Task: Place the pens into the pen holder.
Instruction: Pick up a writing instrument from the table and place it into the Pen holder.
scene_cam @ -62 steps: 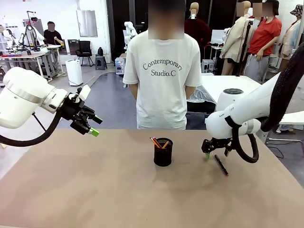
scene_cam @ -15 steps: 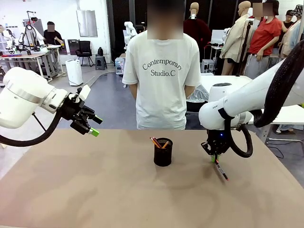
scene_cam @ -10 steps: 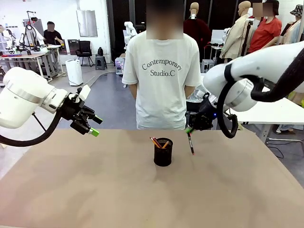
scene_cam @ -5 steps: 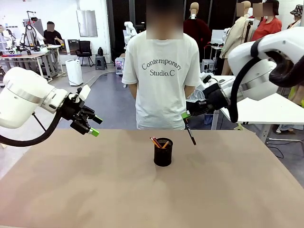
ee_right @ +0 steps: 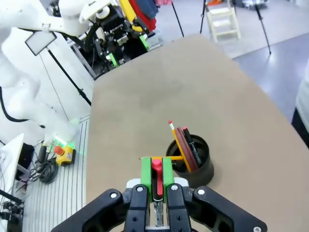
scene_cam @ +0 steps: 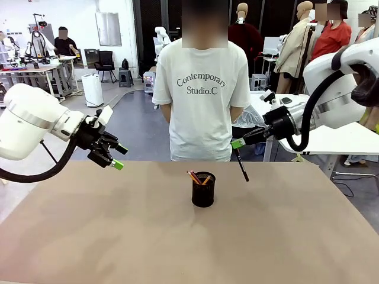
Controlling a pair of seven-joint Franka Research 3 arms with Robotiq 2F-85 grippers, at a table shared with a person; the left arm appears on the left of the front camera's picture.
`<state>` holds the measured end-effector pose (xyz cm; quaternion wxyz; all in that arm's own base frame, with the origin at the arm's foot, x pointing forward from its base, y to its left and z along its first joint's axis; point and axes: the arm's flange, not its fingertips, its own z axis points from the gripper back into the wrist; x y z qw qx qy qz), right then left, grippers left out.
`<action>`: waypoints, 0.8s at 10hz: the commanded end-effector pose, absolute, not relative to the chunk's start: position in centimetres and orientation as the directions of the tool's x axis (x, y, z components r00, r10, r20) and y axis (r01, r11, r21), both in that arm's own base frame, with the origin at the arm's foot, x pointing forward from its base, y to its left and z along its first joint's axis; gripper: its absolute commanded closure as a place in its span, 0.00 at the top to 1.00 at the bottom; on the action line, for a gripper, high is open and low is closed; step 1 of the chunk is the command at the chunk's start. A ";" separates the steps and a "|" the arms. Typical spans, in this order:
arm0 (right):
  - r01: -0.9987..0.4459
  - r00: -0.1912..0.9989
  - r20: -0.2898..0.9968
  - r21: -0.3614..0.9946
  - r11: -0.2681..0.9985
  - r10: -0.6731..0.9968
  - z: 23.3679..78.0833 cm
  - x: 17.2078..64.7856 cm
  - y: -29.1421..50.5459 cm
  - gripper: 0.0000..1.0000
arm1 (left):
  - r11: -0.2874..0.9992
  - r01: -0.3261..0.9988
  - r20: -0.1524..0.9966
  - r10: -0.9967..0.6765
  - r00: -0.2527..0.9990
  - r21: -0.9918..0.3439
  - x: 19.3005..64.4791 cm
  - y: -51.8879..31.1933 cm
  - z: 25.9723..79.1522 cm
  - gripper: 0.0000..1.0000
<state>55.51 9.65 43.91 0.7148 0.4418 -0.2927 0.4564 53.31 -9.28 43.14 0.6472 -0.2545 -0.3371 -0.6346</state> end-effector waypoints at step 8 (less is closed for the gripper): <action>-0.960 0.267 0.946 0.277 -0.035 0.185 40.7 59.4 13.8 0.00 | 0.067 0.994 0.764 -0.645 -0.026 0.090 53.2 -9.2 43.5 1.00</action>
